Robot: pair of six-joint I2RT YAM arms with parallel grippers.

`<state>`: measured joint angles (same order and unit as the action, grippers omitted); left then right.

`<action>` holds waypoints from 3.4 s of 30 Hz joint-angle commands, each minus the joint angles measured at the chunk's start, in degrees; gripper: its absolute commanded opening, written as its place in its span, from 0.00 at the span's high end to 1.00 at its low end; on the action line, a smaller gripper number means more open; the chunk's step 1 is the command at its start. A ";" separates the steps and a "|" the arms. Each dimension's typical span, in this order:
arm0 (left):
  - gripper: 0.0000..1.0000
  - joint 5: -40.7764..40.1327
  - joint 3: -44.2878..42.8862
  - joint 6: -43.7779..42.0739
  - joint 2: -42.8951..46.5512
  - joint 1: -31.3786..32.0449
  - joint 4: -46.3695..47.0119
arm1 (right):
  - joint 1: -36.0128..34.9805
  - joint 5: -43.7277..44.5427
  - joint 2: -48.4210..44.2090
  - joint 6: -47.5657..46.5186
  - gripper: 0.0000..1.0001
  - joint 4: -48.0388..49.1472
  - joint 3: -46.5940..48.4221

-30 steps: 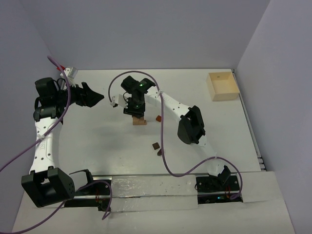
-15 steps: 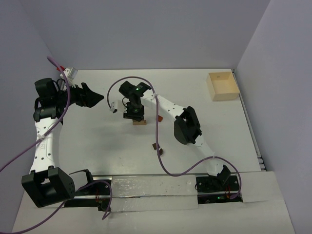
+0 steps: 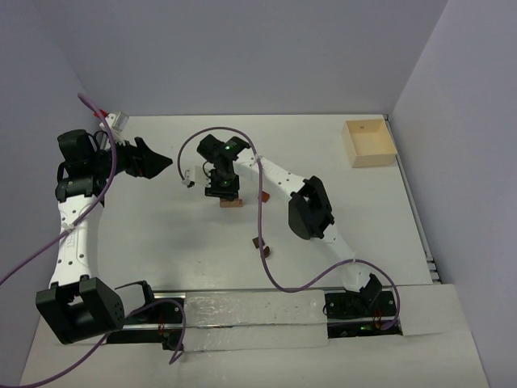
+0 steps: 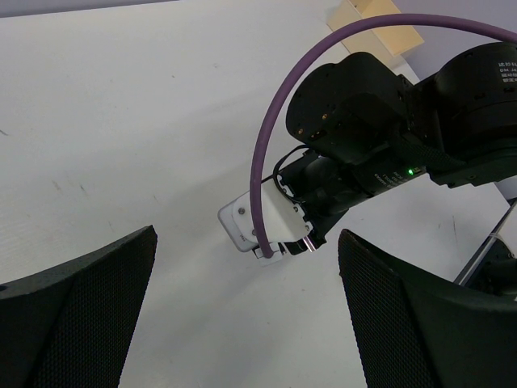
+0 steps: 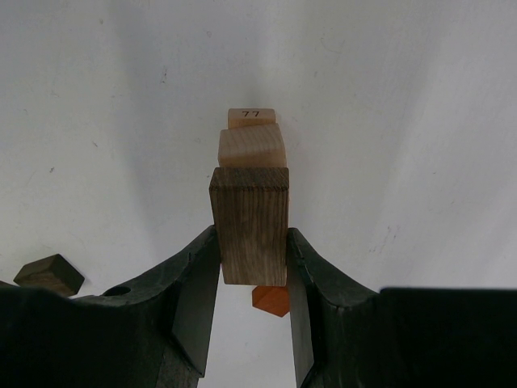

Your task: Build the wood block tower

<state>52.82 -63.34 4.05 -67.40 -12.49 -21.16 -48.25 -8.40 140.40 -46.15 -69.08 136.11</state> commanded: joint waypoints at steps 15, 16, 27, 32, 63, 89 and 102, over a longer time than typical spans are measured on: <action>0.01 2.53 -0.29 -0.19 0.60 -0.43 2.76 | -0.77 0.91 1.34 0.10 0.97 -0.92 2.78; 0.01 2.55 -0.34 -0.19 0.60 -0.43 2.79 | -0.79 0.98 1.42 0.14 0.96 -0.97 2.80; 0.01 2.92 -0.29 -0.29 0.44 -0.43 2.79 | -1.08 1.34 1.67 0.64 0.92 -0.76 3.52; 0.01 3.09 -0.30 -0.45 0.51 -0.43 2.70 | -1.23 1.82 1.98 0.81 0.90 -0.71 3.46; 0.01 4.84 -0.20 -1.24 0.51 -0.50 2.36 | -1.23 2.16 0.23 3.26 0.14 0.70 4.67; 0.07 -16.37 1.08 -21.18 -4.60 16.67 -10.59 | 21.87 -16.64 -38.17 19.43 0.00 10.46 -27.06; 0.17 -25.59 -12.60 -36.13 -27.86 33.17 -20.45 | 31.33 -24.89 -42.76 22.22 0.00 11.47 -35.34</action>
<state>31.88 -71.41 -25.86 -92.71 18.07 -39.51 -18.34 -29.49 101.36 -24.94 -58.54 99.31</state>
